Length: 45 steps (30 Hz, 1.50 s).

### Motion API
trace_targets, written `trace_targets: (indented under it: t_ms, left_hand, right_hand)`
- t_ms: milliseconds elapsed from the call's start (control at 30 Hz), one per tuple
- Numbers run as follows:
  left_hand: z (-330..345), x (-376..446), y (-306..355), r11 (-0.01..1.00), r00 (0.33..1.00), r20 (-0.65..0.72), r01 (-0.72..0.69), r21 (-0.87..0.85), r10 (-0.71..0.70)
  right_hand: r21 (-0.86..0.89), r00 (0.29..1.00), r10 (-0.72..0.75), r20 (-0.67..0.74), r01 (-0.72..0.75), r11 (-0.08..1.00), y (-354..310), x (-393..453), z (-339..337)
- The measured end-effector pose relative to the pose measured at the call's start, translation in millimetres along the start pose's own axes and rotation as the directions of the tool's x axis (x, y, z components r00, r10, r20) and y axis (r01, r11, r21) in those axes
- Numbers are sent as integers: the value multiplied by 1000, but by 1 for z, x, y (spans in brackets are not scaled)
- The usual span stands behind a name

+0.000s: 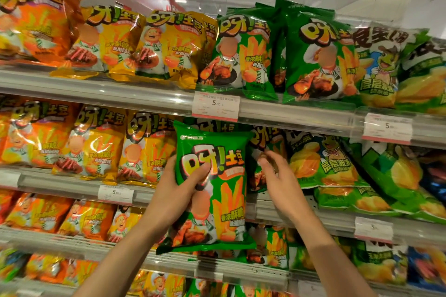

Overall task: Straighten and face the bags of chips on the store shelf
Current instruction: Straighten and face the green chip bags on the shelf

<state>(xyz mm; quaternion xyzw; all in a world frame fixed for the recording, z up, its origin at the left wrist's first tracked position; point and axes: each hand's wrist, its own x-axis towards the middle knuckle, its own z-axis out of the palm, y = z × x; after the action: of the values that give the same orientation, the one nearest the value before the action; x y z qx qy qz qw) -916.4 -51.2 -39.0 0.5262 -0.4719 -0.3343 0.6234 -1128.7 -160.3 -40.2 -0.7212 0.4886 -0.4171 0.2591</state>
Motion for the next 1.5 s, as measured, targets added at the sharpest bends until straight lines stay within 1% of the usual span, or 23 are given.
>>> trace_targets:
  t_ms: [67,100,167,267,300,333,400,467,500,567,600,700,767,800,900,967,1033,1133,1267,1333,1433,1500]
  left_hand:
    - [18,-1,-2,999,1000,4,17,-29,-17]
    - [28,1,-4,1000,1000,-14,26,-12,-26]
    - [47,5,-3,997,1000,-27,18,72,-16]
    - [67,12,2,994,1000,30,-11,108,8]
    - [69,13,3,990,999,29,-22,137,18]
    - [70,14,6,985,999,7,-42,169,41]
    - [63,18,4,961,988,-82,-109,254,134]
    - [52,23,-1,930,951,-157,-209,303,265]
    - [45,27,-7,893,920,-182,-264,365,346]
    - [34,35,-16,766,854,-177,-324,555,489]
    - [30,40,-22,709,840,-158,-321,627,519]
    - [24,48,-43,613,876,-76,-269,743,476]
    - [23,48,-53,626,896,-30,-285,726,443]
    - [23,46,-55,644,898,-21,-299,704,440]
    - [26,44,-57,669,895,-29,-310,676,444]
    - [27,45,-57,665,894,-26,-314,677,448]
    - [26,48,-58,671,894,-24,-318,670,448]
    - [22,53,-58,693,900,-40,-305,653,434]
    - [21,55,-59,666,893,-6,-330,669,449]
    - [21,55,-60,661,895,3,-332,672,447]
    - [20,55,-61,645,895,19,-336,686,446]
    - [19,56,-62,636,896,19,-329,698,443]
  right_hand:
    - [154,997,40,69,-50,987,-9,-28,-8]
    - [213,994,56,98,-76,974,-13,-40,-9]
    - [260,989,79,127,-110,959,-15,-52,-7]
    - [324,989,130,71,-146,935,-14,-47,-5]
    - [352,989,141,43,-147,924,-15,-42,-7]
    - [366,988,151,14,-146,919,-15,-36,-10]
    - [365,990,139,-34,-118,923,-16,-20,-19]
    - [334,991,118,-65,-90,938,-15,-1,-25]
    - [311,991,106,-85,-74,947,-14,9,-25]
    - [241,988,89,-129,-56,969,-10,23,-20]
    - [188,984,66,-167,-33,982,-7,27,-14]
    - [-61,942,-94,-321,79,995,-1,22,0]
    - [-212,896,-203,-396,126,969,2,8,8]
    - [-259,884,-235,-405,135,956,5,1,13]
    - [-332,892,-268,-364,144,932,10,-18,28]
    - [-329,899,-274,-341,159,931,9,-18,33]
    - [-275,910,-262,-322,175,946,4,-10,32]
    - [-237,900,-290,-326,219,947,1,7,27]
    - [-202,893,-312,-325,257,945,6,23,20]
    - [-221,896,-315,-312,254,942,11,27,18]
    - [-289,885,-326,-332,234,928,17,25,18]
    - [-278,886,-311,-345,220,935,19,18,25]
